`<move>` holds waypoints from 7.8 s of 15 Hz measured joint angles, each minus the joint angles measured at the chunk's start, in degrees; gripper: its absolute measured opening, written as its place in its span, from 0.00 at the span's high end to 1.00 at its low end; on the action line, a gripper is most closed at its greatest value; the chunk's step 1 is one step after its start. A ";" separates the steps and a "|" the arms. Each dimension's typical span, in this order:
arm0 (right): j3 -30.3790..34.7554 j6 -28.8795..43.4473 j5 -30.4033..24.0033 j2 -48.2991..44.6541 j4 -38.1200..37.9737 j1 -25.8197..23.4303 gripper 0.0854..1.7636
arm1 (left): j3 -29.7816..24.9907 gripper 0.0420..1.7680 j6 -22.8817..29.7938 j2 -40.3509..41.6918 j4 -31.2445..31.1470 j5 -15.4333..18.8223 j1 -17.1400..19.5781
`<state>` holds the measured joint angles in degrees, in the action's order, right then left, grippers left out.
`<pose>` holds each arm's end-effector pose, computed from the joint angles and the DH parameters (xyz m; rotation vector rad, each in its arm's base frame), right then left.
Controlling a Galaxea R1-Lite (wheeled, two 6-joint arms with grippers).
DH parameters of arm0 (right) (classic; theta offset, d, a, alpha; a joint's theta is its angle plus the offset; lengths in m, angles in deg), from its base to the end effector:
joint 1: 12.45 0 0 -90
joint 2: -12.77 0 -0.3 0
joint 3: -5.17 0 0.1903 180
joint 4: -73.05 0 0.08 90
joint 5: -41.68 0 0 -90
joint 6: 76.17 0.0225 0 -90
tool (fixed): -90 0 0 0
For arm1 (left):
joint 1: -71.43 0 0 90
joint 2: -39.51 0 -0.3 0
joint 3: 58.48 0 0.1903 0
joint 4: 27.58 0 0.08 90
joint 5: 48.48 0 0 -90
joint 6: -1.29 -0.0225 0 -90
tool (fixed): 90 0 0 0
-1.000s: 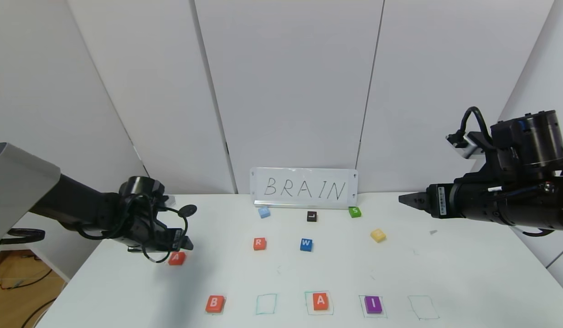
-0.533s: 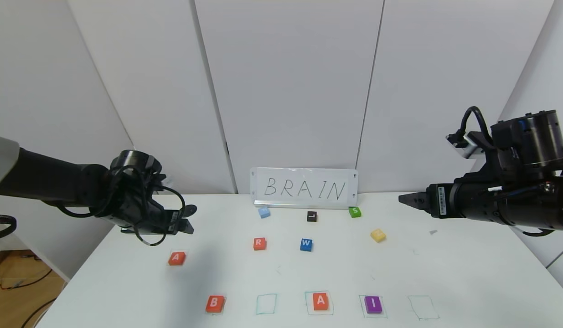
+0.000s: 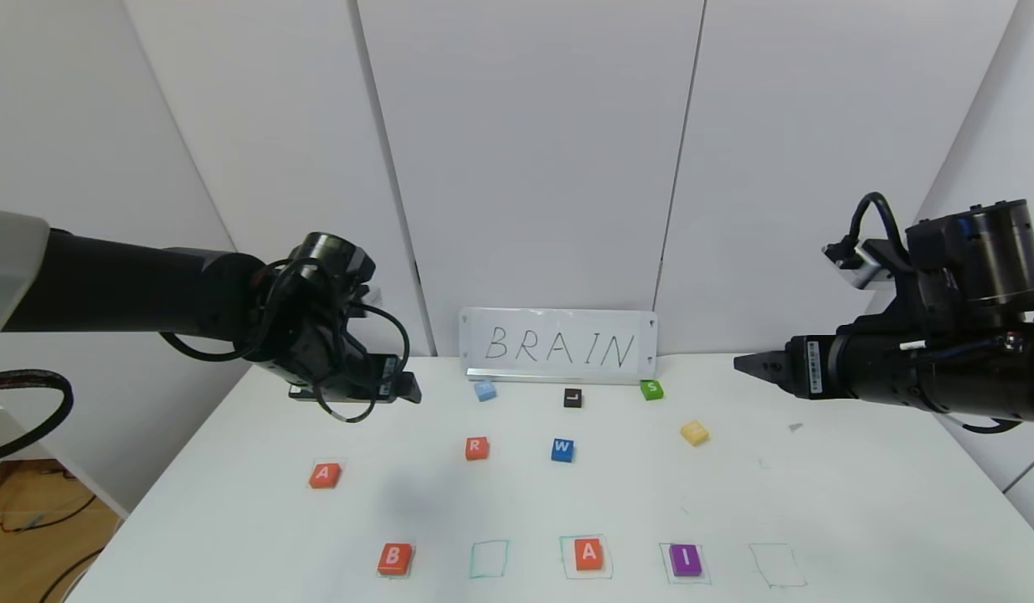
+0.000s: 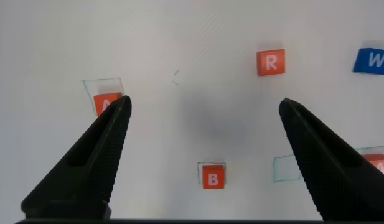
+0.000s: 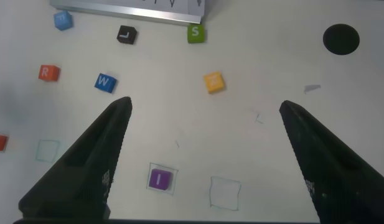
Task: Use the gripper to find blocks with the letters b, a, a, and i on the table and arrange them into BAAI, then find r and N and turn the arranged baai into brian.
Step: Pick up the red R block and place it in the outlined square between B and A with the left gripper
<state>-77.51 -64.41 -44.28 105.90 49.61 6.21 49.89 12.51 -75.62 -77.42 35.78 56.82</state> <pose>0.2739 0.0908 0.2079 0.0817 0.6036 0.1867 0.3613 -0.0918 0.1637 -0.0051 0.9811 -0.0461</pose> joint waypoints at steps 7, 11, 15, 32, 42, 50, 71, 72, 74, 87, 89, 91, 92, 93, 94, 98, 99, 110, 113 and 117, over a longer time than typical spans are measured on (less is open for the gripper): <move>0.00 0.02 0.00 -0.04 0.34 -0.38 0.03 | 10.20 0.04 11.65 -8.85 -3.10 -5.10 -8.66; 0.00 0.02 -0.02 0.06 0.39 -0.49 0.03 | 10.64 0.04 13.63 -13.42 -2.76 -5.17 -10.30; 0.00 0.02 -0.02 0.09 0.40 -0.77 0.03 | 11.36 0.03 14.75 -17.01 -2.05 -5.12 -10.51; -0.02 0.00 0.00 0.85 0.80 -0.93 0.03 | 18.66 0.03 14.79 -26.55 -2.35 -4.44 -9.46; 0.00 0.02 0.00 0.90 0.94 -0.93 0.03 | 18.75 0.42 14.73 -27.27 -2.65 -4.55 -9.51; 0.00 0.02 -0.02 0.69 0.94 -0.94 0.03 | 18.75 0.73 14.62 -27.37 -2.66 -4.62 -9.81; 0.00 0.02 0.00 -0.09 0.85 -0.93 0.03 | -3.01 0.73 20.35 -8.52 -1.19 -5.03 -16.94; 0.00 0.02 0.00 -0.09 0.85 -0.93 0.03 | -3.01 0.73 20.35 -8.52 -1.19 -5.03 -16.94; 0.00 0.02 0.00 -0.09 0.83 -0.93 0.03 | -3.21 0.73 20.46 -8.41 -1.06 -5.03 -17.03; 0.04 0.09 -0.06 -1.07 0.83 -1.05 0.03 | -26.75 0.73 27.73 -7.47 21.74 -9.47 -27.73; 0.01 0.16 -0.09 -1.07 0.85 -1.07 0.03 | -26.66 0.73 27.65 -8.52 22.09 -9.47 -27.39; 0.04 0.17 -0.11 -1.05 0.85 -1.10 0.03 | -26.36 0.73 27.59 -9.13 22.13 -9.47 -26.99; 0.04 0.17 -0.11 -1.02 0.87 -1.12 0.03 | -26.19 0.73 27.45 -9.33 22.11 -9.42 -26.66; 0.06 0.17 -0.11 -1.02 0.89 -1.12 0.03 | -26.00 0.73 27.37 -9.48 22.11 -9.41 -26.34; 0.06 0.17 -0.09 -1.02 0.89 -1.10 0.03 | -25.80 0.73 27.21 -9.59 22.09 -9.39 -25.99; 0.09 0.17 -0.09 -1.02 0.85 -1.10 0.03 | -25.06 0.73 26.94 -9.87 21.96 -9.36 -25.50; 0.09 0.17 -0.11 -1.02 0.87 -1.10 0.03 | -25.03 0.73 26.97 -9.90 21.85 -9.36 -25.53; 0.09 0.11 -0.02 -1.07 0.94 -1.10 0.03 | -24.87 0.73 27.32 -10.23 22.00 -9.31 -26.34; 0.09 0.13 -0.02 -0.99 0.94 -1.10 0.03 | -24.87 0.70 27.34 -10.23 22.00 -9.19 -26.36; 0.09 0.11 0.00 -0.94 0.94 -1.12 0.03 | -24.89 0.44 27.59 -10.23 22.06 -9.34 -26.36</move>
<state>-77.43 -64.30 -44.28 104.96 50.55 5.09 25.00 40.10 -85.84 -55.35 26.44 30.47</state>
